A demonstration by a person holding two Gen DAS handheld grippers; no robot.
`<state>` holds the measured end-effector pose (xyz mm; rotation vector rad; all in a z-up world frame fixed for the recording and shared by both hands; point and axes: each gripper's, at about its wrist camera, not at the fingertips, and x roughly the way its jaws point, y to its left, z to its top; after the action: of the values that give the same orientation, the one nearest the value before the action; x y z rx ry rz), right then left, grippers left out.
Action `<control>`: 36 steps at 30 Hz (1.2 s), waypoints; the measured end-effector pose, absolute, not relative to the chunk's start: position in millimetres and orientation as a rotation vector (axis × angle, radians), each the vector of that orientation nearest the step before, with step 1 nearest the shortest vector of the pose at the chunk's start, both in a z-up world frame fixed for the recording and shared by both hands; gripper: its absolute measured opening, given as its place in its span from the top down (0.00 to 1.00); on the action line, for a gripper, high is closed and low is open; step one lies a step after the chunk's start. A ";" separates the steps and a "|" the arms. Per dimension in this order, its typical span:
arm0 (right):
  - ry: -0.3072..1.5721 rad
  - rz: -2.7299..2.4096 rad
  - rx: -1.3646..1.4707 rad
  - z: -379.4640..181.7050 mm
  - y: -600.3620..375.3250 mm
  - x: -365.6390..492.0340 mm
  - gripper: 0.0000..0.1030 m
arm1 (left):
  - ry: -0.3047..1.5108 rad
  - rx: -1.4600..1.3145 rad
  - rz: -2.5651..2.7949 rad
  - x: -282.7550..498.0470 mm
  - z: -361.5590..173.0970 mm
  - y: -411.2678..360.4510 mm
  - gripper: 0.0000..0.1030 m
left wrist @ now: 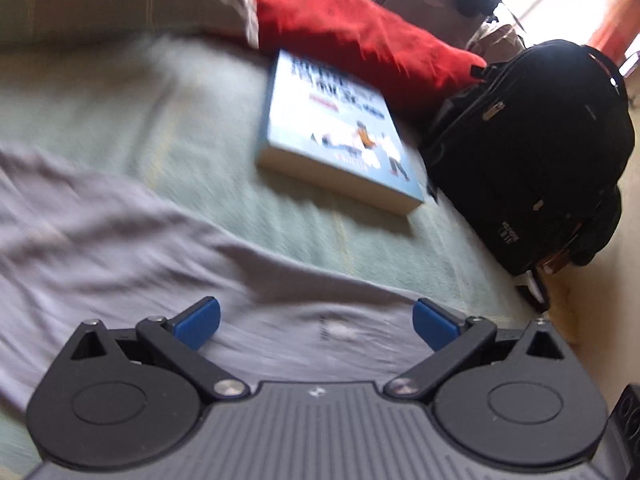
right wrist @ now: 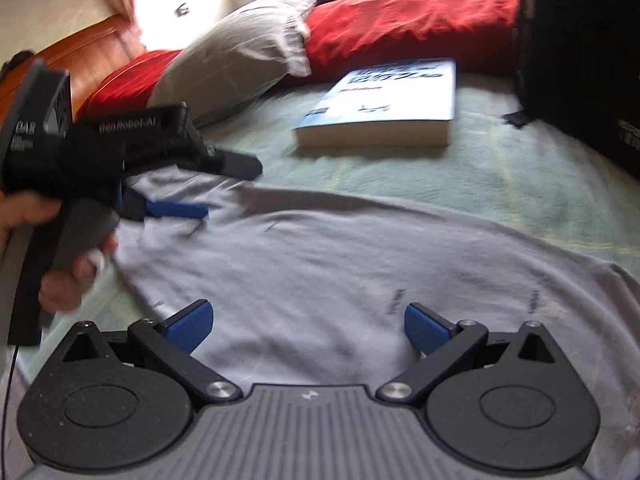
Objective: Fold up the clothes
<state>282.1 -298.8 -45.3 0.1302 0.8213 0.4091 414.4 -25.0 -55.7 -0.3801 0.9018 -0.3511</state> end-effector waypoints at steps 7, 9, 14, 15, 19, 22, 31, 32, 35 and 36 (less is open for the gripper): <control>0.835 0.513 0.124 -44.5 -283.9 274.8 0.00 | 0.964 -0.432 -0.265 426.1 -75.1 40.4 0.01; 0.838 0.503 0.125 -45.4 -285.2 276.1 0.00 | 0.939 -0.445 -0.238 424.3 -80.6 59.8 0.01; 0.843 0.486 0.181 -47.1 -293.8 280.7 0.00 | 0.903 -0.532 -0.075 421.7 -68.8 120.4 0.01; 0.843 0.485 0.190 -47.1 -294.8 281.2 0.00 | 0.874 -0.545 -0.067 419.8 -62.0 130.4 0.01; 0.840 0.475 0.213 -46.1 -296.3 281.8 0.00 | 0.784 -0.514 0.001 422.1 -42.1 160.8 0.01; 0.839 0.464 0.214 -46.5 -296.4 282.4 0.00 | 0.800 -0.462 0.080 434.2 -49.6 175.7 0.01; 0.828 0.437 0.163 -49.7 -287.9 280.8 0.00 | 0.802 -0.381 0.303 463.8 -93.4 223.1 0.01; 0.826 0.434 0.154 -50.2 -286.6 280.4 0.00 | 0.792 -0.377 0.300 466.7 -92.1 226.4 0.01; 0.821 0.427 0.129 -51.7 -282.8 279.5 0.00 | 0.788 -0.360 0.290 471.9 -85.2 230.1 0.01; 0.821 0.427 0.121 -51.8 -282.1 279.3 0.00 | 0.796 -0.383 0.280 471.3 -82.3 231.2 0.01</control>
<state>279.3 -282.1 -51.8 0.1213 0.8207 0.4271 471.3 231.2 -82.3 -0.3831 0.7958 0.2795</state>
